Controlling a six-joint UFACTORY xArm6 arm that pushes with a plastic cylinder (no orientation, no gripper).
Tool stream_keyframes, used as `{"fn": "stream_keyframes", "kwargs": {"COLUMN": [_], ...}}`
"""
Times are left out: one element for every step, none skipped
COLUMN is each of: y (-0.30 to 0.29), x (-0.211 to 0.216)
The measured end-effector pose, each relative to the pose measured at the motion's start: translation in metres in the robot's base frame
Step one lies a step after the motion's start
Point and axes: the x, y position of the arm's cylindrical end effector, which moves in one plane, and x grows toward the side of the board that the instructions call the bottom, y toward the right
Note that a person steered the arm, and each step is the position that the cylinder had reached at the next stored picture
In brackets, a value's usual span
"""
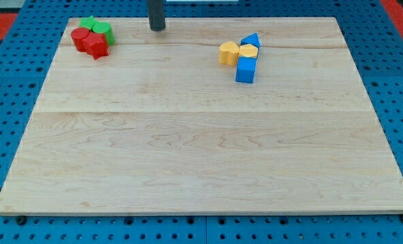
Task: Separate the green circle from the green star
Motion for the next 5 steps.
{"fn": "stream_keyframes", "kwargs": {"y": [-0.002, -0.002, -0.027, -0.108, -0.112], "x": [-0.004, -0.004, -0.004, 0.000, 0.000]}}
